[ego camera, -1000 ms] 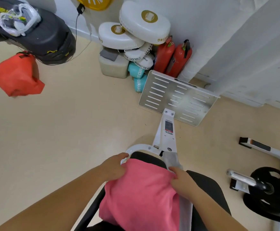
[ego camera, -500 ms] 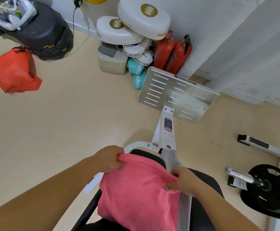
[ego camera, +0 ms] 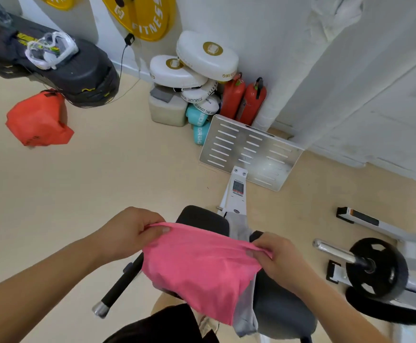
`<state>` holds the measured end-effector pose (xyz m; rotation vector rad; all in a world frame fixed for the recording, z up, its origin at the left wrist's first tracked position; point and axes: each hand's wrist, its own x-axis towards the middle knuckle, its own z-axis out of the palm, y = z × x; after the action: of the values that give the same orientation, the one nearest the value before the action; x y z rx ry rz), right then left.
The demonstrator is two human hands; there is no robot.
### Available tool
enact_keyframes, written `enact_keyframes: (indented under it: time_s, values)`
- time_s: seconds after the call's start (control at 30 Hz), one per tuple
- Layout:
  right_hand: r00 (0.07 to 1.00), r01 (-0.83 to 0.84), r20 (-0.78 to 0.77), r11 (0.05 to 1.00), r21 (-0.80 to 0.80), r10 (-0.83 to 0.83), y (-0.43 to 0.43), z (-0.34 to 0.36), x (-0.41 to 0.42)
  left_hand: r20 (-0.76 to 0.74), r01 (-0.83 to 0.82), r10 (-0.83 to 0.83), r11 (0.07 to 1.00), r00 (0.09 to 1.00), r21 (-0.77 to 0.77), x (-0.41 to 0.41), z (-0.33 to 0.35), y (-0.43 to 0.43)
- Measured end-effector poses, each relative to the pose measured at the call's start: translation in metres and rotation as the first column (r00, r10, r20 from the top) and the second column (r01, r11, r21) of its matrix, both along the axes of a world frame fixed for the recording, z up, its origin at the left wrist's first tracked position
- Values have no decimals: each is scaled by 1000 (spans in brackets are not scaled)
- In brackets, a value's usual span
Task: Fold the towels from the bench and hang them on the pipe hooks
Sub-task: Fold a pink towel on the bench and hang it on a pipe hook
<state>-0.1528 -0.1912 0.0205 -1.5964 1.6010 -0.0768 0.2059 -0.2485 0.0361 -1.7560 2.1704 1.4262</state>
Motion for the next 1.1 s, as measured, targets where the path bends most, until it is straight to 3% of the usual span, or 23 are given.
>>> enact_keyframes:
  time_s: [0.13, 0.23, 0.33, 0.43, 0.5, 0.57, 0.63, 0.7, 0.73, 0.87, 0.97, 1.1]
  values:
    - [961, 220, 182, 974, -60, -206, 47, 71, -13, -38, 53, -57, 994, 998, -97, -12, 79, 40]
    - [878, 340, 376, 939, -55, -296, 85, 114, -26, -83, 33, -46, 987, 995, -158, -20, 138, 69]
    - [868, 308, 448, 940, -148, -213, 117, 152, -41, -80, 19, -42, 963, 996, -269, -32, 187, 90]
    - [918, 226, 388, 914, -337, -84, 139, 181, -53, -134, -79, 28, 917, 991, -392, -53, 228, 100]
    - [915, 260, 396, 863, -433, -77, 152, 200, -59, -191, -127, 50, 899, 980, -420, -70, 249, 105]
    - [843, 370, 525, 835, -408, -117, 166, 213, -68, -247, -164, 65, 900, 967, -404, -87, 263, 109]
    - [691, 480, 704, 833, -277, -164, 176, 220, -79, -290, -205, 96, 905, 952, -373, -103, 272, 113]
    - [589, 521, 778, 838, -160, -217, 181, 220, -92, -299, -216, 107, 907, 948, -362, -116, 277, 116]
    - [577, 540, 778, 831, -136, -248, 183, 218, -97, -297, -209, 102, 910, 949, -357, -122, 279, 119]
    - [674, 590, 658, 781, -205, -336, 198, 214, -113, -296, -160, 57, 928, 954, -336, -146, 277, 131]
    - [642, 584, 681, 800, -137, -352, 208, 212, -123, -307, -140, 39, 940, 951, -312, -156, 273, 136]
    - [703, 529, 623, 838, -136, -343, 218, 212, -133, -305, -146, 49, 941, 951, -305, -161, 271, 138]
